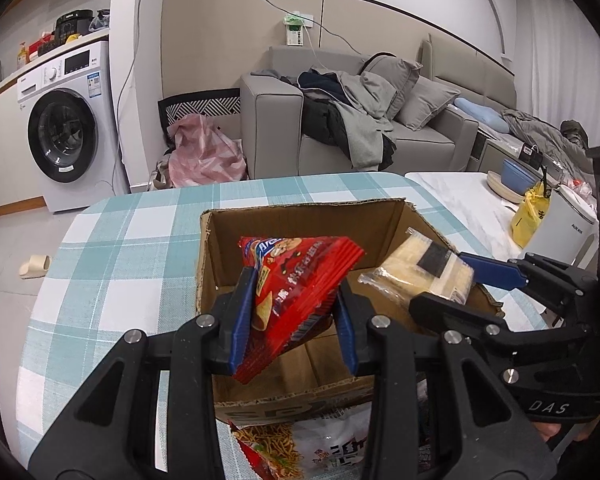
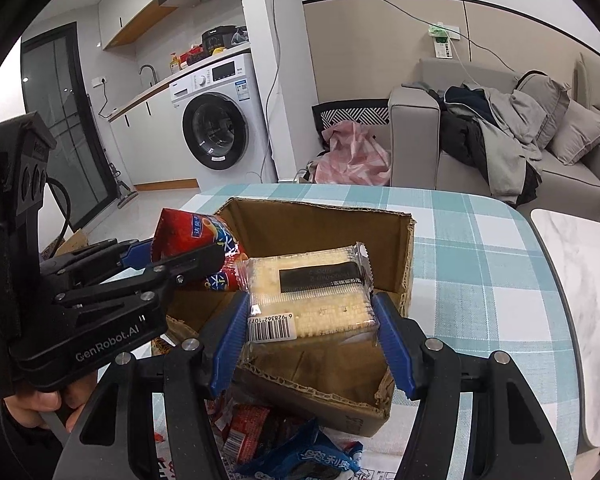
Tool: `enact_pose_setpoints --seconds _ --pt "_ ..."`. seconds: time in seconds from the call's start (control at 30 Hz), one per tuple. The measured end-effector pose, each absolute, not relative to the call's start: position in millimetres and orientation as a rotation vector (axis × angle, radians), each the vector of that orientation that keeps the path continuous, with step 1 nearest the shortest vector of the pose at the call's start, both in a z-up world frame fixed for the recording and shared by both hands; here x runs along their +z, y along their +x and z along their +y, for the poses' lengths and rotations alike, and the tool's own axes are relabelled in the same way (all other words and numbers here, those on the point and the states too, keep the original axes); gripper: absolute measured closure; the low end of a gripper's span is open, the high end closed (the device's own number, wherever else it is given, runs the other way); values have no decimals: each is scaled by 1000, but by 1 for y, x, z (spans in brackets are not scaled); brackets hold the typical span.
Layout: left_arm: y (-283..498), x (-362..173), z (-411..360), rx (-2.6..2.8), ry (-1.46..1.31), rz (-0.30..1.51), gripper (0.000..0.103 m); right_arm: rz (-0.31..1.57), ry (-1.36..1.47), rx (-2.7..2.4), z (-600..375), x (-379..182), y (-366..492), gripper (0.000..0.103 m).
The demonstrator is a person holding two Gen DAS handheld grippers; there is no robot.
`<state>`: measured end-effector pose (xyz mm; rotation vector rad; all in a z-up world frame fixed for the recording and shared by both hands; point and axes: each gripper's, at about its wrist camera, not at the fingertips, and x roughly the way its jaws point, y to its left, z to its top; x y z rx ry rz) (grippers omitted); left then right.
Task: Organize snacks
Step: 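Carry both packs over the cardboard box and open both tools to drop them, then return both tools to the snack pile beside the box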
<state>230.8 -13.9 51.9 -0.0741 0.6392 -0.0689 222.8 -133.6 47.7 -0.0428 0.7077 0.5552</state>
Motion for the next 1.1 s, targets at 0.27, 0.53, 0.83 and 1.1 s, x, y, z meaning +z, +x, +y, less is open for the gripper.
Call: enact_pose_setpoints --seconds 0.27,0.53,0.83,1.1 --pt "222 57 -11 -84 -76 646 59 637 -66 540 -140 63 209 28" --pt "183 73 -10 -50 -82 612 11 627 -48 508 -167 79 185 0" --pt "120 75 -6 -2 -66 591 1 626 -42 523 -184 78 141 0" --pt "66 70 5 24 -70 596 1 637 -44 527 -188 75 110 0"
